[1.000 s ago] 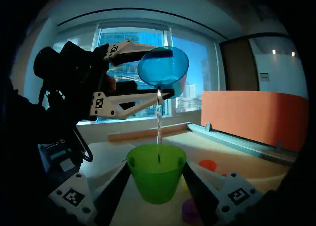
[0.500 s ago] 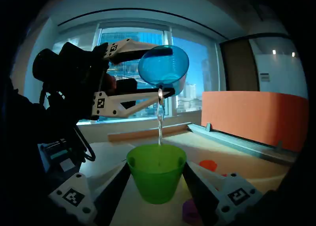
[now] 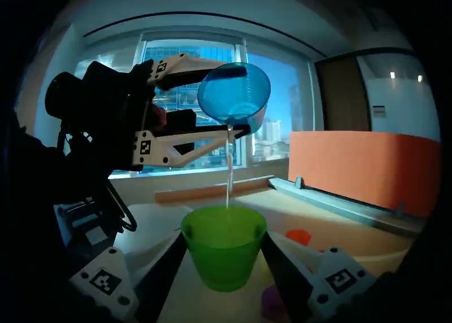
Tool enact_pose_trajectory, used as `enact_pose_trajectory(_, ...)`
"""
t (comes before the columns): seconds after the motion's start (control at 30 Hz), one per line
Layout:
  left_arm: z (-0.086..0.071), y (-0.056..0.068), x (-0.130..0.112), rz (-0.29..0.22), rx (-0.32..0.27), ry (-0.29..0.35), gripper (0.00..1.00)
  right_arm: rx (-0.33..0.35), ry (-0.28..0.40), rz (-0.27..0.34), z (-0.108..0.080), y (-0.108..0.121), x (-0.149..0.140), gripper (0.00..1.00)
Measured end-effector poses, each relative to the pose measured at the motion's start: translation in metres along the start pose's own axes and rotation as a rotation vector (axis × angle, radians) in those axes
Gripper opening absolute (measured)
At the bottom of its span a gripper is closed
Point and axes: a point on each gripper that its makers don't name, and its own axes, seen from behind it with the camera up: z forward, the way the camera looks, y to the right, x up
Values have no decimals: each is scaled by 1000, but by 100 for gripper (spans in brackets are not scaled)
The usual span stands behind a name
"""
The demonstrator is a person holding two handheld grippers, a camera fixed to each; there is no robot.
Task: Pour water
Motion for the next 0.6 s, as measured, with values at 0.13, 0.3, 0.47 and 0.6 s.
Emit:
enact_pose_trajectory(0.13,0,-2,1,16,1,-2,86,0,1,-2,0,0,0,89)
enact_pose_trajectory(0.3,-2,0,2,38,1,0,86,1,3,-4,0,0,0,89)
enact_pose_trajectory(0.47,-2,4,5,58,3,4,86,-2,2,-5,0,1,-1,89)
enact_pose_trajectory(0.6,-3,6,6,77,8,6,86,-3,3,-5,-1,1,-1,89)
